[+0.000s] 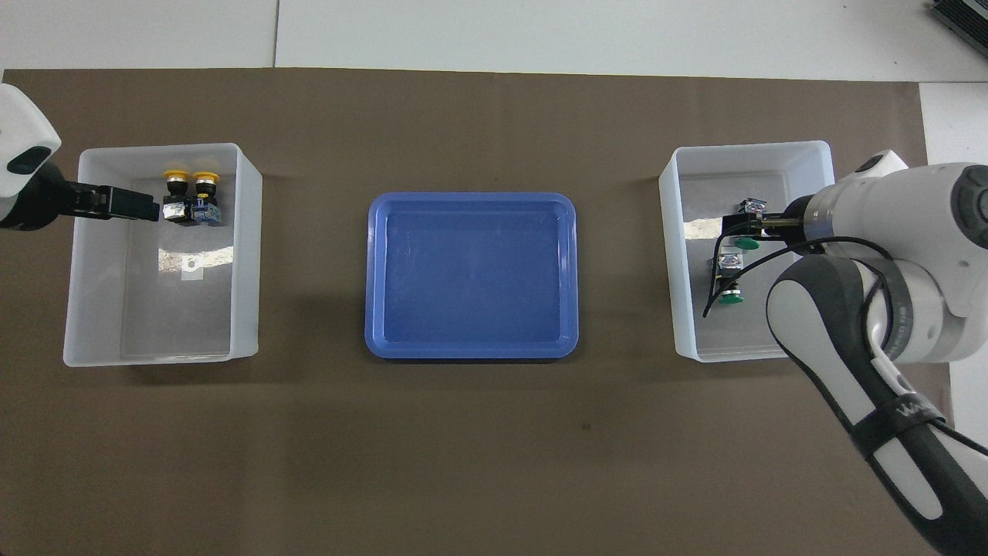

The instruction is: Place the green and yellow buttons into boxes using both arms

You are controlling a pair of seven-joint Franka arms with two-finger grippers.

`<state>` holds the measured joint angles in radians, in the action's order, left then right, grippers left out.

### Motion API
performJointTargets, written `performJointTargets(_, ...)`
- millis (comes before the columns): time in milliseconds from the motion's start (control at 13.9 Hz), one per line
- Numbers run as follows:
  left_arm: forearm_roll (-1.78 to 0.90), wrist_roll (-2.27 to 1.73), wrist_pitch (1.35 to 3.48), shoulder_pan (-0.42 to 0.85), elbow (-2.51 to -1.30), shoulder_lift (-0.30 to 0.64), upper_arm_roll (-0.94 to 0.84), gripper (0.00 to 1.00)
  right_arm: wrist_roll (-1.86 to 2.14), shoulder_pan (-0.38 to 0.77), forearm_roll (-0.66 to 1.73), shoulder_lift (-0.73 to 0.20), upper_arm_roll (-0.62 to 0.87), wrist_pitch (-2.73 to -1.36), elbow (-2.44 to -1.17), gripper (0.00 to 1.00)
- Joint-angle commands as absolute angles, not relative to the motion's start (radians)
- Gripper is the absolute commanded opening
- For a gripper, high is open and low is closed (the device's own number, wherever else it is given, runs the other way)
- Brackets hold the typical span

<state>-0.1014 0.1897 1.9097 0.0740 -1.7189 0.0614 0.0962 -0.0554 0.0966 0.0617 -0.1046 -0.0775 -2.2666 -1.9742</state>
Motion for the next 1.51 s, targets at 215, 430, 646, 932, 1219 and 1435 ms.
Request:
performJointTargets(215, -0.078, 0.178, 1.717, 0.048, -1.576, 0.06, 0.117, 1.0, -0.067, 0.072, 0.02, -0.071, -0.087, -1.927, -1.729, 1.0)
performJointTargets(430, -0.077, 0.176, 1.646, 0.049, -1.546, 0.055, 0.12, 1.0, -0.067, 0.069, -0.002, -0.048, -0.097, -1.748, -1.626, 1.0)
performJointTargets(646, -0.075, 0.176, 1.619, 0.057, -1.546, 0.022, 0.117, 1.0, -0.061, 0.063, -0.011, -0.003, -0.1, -1.637, -1.588, 1.0)
performJointTargets(932, -0.044, 0.176, 1.551, -0.042, -1.517, -0.026, -0.002, 1.0, -0.051, 0.04, -0.002, 0.032, -0.083, -1.545, -1.583, 1.0)
performJointTargets(1219, -0.044, 0.17, 1.531, -0.1, -1.525, -0.067, -0.081, 1.0, -0.032, 0.048, -0.003, 0.041, -0.08, -1.536, -1.591, 1.0)
performJointTargets(1435, -0.044, 0.173, 1.496, -0.092, -1.525, -0.08, -0.078, 1.0, 0.025, 0.046, -0.009, 0.035, -0.081, -1.525, -1.576, 1.0)
